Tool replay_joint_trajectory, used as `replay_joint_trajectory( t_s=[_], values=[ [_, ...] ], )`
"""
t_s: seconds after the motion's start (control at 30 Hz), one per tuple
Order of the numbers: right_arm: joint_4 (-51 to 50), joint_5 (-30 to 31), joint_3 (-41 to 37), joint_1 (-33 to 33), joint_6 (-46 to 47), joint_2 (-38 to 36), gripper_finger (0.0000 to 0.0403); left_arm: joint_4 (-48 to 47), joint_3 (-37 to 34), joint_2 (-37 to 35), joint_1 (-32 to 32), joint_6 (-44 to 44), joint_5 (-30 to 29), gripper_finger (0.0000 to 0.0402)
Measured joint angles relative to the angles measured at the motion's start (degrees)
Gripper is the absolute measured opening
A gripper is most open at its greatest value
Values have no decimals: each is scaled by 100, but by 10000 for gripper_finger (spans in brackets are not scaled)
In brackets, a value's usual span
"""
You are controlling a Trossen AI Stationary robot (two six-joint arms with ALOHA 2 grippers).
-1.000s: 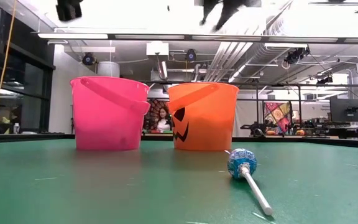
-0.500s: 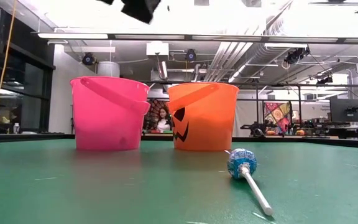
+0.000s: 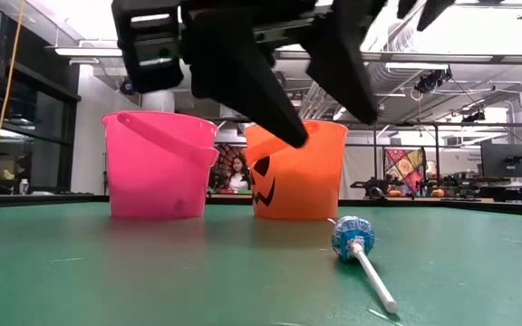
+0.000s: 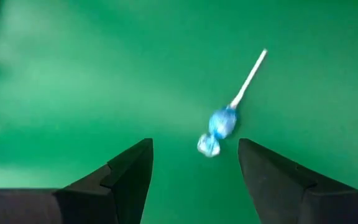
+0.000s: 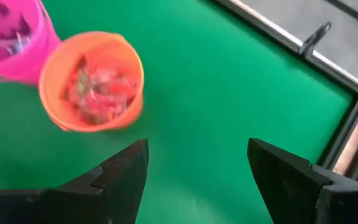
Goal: Sort candy by brand, put in halloween buckets
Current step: Put the blue lollipop into the pink bucket
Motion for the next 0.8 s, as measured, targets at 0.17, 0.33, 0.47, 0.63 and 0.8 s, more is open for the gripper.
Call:
replay_joint_trajectory(
  t_s=[0.17, 0.33, 0.47, 0.63, 0.8],
  values=[
    [1, -154, -218, 21, 133, -7, 268, 308, 87, 422, -75, 411, 129, 227],
    [3, -164, -225, 20, 188, -79, 268, 298, 83, 508, -97, 660, 338, 227],
    [26, -140, -225, 20, 293, -192, 268, 533, 37, 607, -66, 775, 666, 227],
    [75, -114, -225, 20, 514, -291, 268, 805, 36, 881, -3, 791, 728, 227],
    [191, -108, -221, 20, 516, -297, 268, 750, 52, 948, 43, 772, 743, 206]
  ],
)
